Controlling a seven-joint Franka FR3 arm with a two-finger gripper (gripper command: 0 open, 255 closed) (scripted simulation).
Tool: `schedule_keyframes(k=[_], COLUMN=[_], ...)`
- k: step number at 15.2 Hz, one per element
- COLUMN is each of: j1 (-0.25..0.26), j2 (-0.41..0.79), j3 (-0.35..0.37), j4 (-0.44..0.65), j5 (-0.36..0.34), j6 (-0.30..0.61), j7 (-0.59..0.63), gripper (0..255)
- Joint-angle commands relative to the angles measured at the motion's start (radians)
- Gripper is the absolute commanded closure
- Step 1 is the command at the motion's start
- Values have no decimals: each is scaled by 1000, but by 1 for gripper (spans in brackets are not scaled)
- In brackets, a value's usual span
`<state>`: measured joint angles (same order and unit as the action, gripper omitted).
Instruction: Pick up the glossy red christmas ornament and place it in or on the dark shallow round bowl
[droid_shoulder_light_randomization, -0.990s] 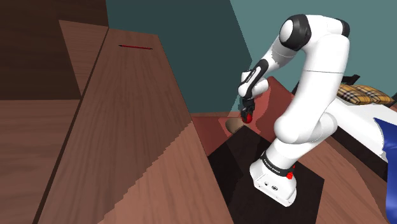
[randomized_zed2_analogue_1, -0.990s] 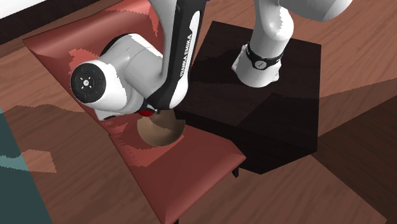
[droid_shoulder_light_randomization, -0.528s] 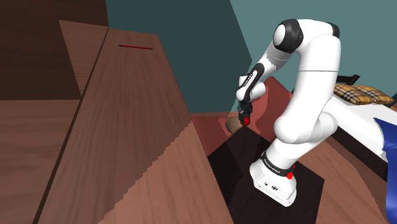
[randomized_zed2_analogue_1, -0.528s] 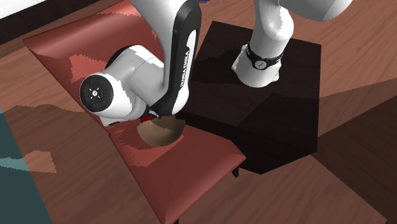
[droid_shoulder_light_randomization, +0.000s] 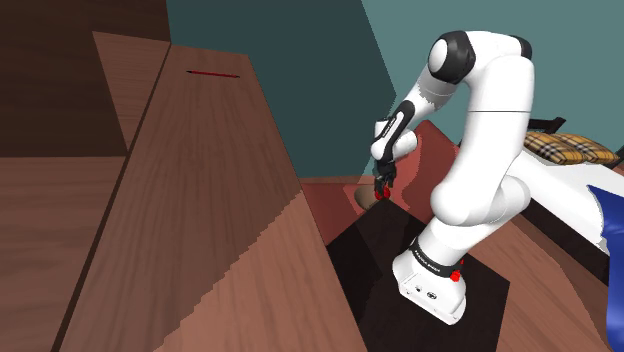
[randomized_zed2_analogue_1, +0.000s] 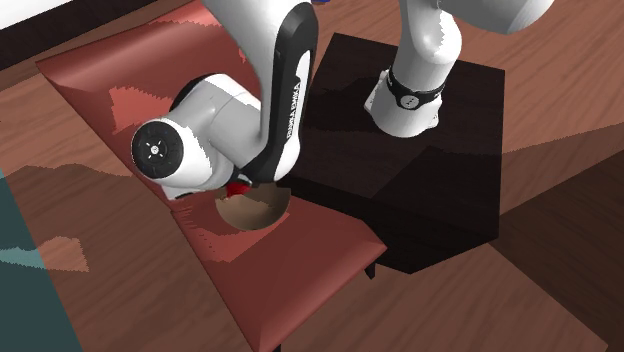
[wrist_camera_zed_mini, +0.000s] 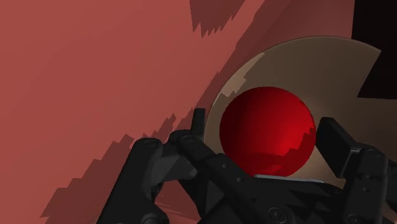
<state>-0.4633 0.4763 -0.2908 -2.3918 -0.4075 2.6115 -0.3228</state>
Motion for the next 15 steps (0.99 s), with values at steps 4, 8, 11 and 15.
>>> schedule_keyframes(k=[4,8,11,15], j1=[-7,17,17,17], j2=[3,-114,-114,-114], j3=[-8,5,5,5], j4=[7,10,10,10], j5=[0,20,20,20], j6=[-2,-127,-127,-127], j7=[3,-10,-10,-10], gripper=[0,0,0,0])
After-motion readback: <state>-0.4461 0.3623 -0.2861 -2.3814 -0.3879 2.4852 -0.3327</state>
